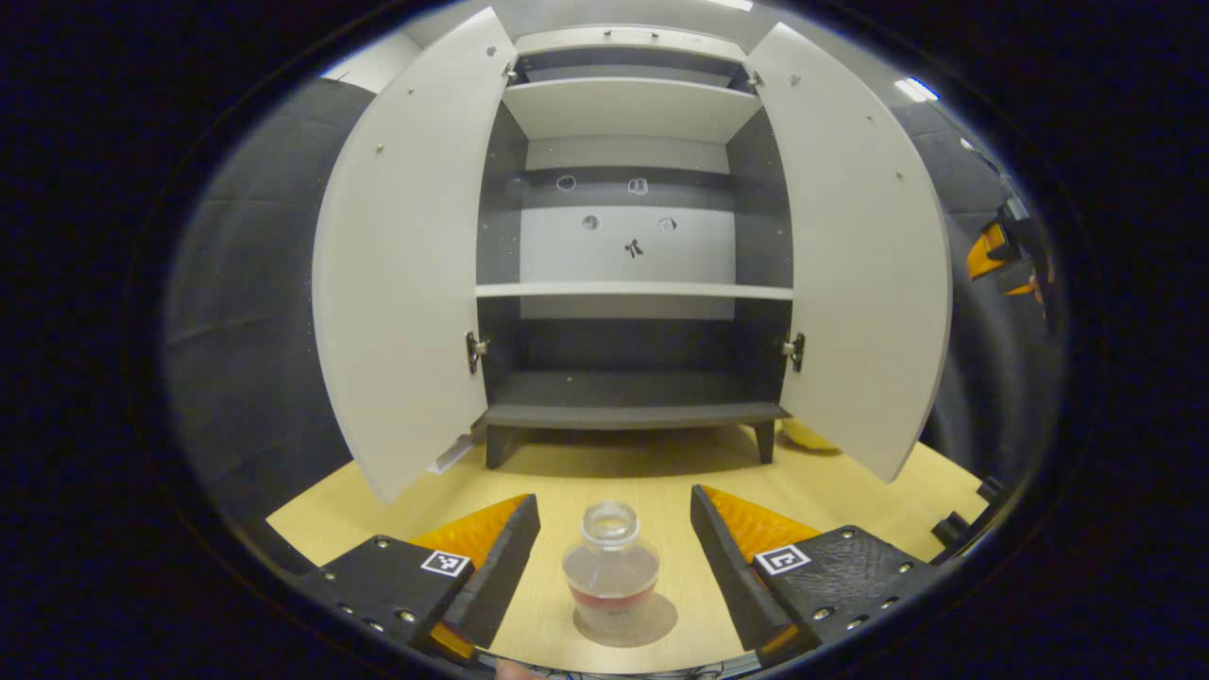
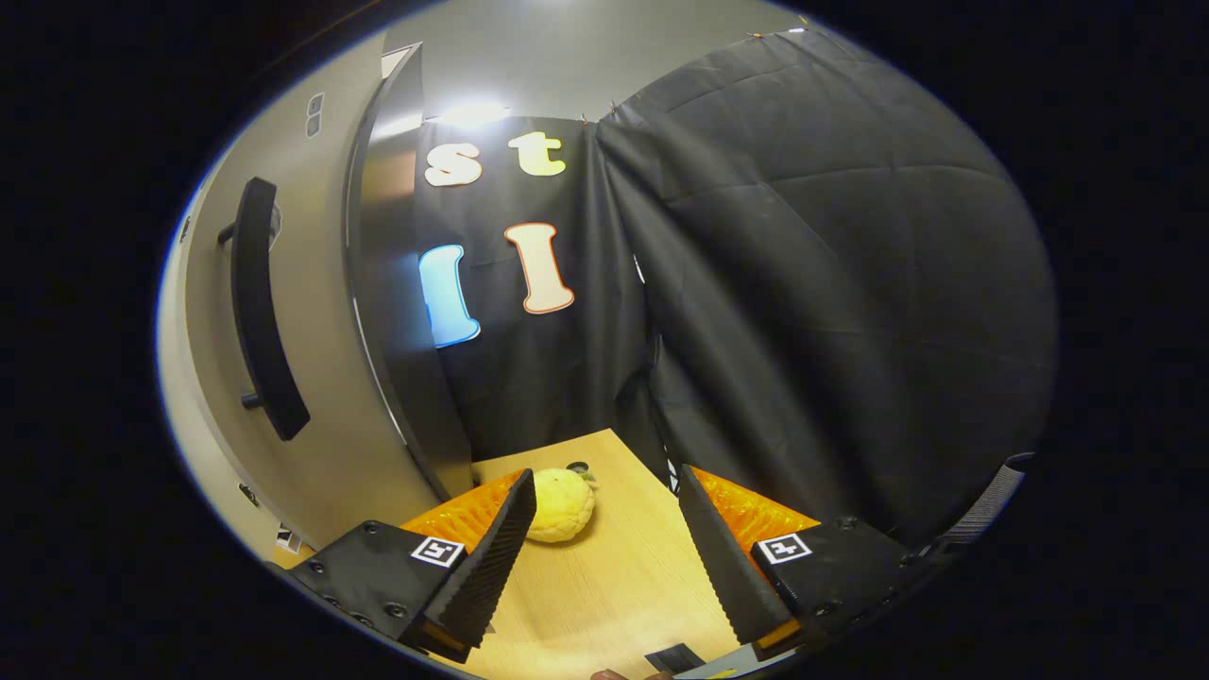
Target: Grasp the bottle in the cabinet with the left hand and place it on the coaster, then close the right door with the right hand and the left door with the left hand.
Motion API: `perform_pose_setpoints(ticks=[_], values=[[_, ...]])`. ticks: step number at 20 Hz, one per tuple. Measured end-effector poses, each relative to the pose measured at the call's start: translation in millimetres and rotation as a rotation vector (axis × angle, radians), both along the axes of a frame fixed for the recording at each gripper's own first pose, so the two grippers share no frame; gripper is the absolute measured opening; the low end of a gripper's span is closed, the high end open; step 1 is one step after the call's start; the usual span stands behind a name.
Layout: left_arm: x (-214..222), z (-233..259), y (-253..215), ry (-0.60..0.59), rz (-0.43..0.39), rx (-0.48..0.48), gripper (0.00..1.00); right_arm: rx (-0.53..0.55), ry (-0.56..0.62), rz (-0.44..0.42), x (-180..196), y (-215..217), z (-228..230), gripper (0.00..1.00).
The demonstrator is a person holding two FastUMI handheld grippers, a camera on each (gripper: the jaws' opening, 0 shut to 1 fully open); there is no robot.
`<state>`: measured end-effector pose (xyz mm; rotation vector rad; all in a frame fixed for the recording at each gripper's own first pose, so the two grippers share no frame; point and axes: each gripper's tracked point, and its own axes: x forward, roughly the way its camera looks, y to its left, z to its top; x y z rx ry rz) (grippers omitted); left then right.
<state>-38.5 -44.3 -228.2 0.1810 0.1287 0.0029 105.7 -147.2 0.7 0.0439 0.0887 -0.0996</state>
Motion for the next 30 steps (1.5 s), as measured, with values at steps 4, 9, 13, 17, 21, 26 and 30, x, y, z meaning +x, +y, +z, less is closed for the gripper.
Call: perform_pose_setpoints(ticks=[4, 9, 13, 17, 21, 26, 30], values=[[22, 93, 1, -0.115, -0.025, 0.061, 0.93, 0.005, -0.045, -0.010, 8, -1, 22, 0.97], [62, 185, 7, -0.180, -0.010, 0.033, 0.93, -0.004, -0.100, 0.052, 18, 14, 64, 0.97], [91, 232, 21, -0.182, 0.025, 0.017, 0.93, -0.025, -0.157, 0.099, 31, 25, 87, 0.92], [100, 266, 28, -0.197, 0.022, -0.032, 0.93, -0.016, -0.163, 0.161, 36, 44, 96, 0.92], [100, 267, 32, -0.133, -0.016, -0.046, 0.93, 0.067, -0.097, 0.261, 34, 69, 100, 0.92], [97, 246, 40, -0.071, -0.131, -0.043, 0.93, 0.070, -0.049, 0.217, 27, 75, 104, 0.97], [88, 242, 47, -0.070, -0.183, -0.014, 0.93, 0.023, -0.115, 0.166, -4, 86, 112, 0.92]])
